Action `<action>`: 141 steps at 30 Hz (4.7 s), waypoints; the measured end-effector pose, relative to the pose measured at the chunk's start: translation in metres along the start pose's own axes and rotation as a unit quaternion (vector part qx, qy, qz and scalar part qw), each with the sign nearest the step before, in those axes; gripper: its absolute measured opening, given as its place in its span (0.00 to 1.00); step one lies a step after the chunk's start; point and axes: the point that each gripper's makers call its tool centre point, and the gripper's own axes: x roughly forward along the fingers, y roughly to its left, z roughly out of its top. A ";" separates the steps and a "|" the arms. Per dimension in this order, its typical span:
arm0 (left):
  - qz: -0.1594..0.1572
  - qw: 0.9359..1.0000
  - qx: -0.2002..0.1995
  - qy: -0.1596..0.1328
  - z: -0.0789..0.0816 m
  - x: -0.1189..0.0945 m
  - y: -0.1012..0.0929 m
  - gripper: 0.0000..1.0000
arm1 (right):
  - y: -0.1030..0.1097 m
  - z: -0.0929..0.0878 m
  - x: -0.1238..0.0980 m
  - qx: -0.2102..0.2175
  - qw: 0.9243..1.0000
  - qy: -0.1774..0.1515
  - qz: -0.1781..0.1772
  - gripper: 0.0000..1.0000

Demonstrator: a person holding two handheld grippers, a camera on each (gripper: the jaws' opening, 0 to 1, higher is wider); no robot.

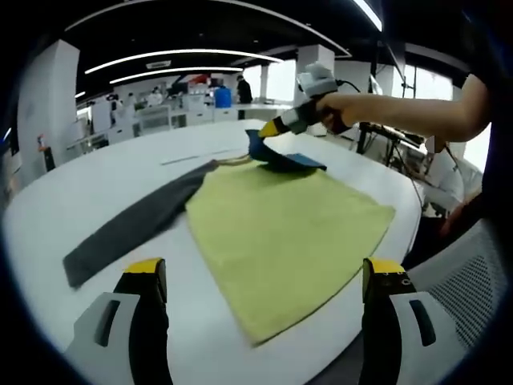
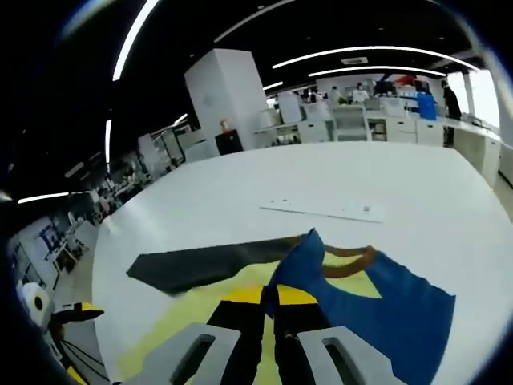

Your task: Fold the garment on the visible template until the final outline fits inside the template.

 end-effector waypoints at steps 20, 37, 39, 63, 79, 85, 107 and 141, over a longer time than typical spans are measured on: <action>0.013 1.000 -0.002 0.002 -0.006 -0.005 0.009 0.99 | 0.044 0.002 0.033 -0.045 0.998 0.025 0.046 0.00; 0.020 1.000 -0.010 0.003 -0.011 -0.008 0.012 0.99 | 0.068 -0.043 0.056 -0.101 0.989 0.078 0.070 0.00; 0.020 1.000 -0.011 0.004 -0.011 -0.009 0.013 0.99 | 0.069 -0.049 0.060 -0.108 0.988 0.084 0.072 0.00; 0.040 0.999 -0.008 -0.002 -0.014 -0.017 0.034 0.99 | 0.056 -0.062 0.053 -0.125 0.986 0.089 0.060 0.50; 0.046 0.999 -0.001 -0.006 0.001 -0.017 0.031 0.99 | 0.017 -0.054 0.006 -0.108 0.991 0.059 0.043 0.85; 0.050 0.999 -0.002 -0.008 0.006 -0.018 0.034 0.99 | 0.001 -0.060 -0.014 -0.109 0.992 0.058 0.034 0.87; 0.116 0.992 -0.049 -0.023 0.013 -0.029 0.094 0.95 | -0.072 -0.090 -0.076 -0.078 0.995 0.057 -0.036 0.83; 0.344 0.930 -0.126 0.012 -0.027 -0.049 0.240 0.42 | -0.132 -0.127 -0.092 -0.036 0.987 0.083 -0.134 0.18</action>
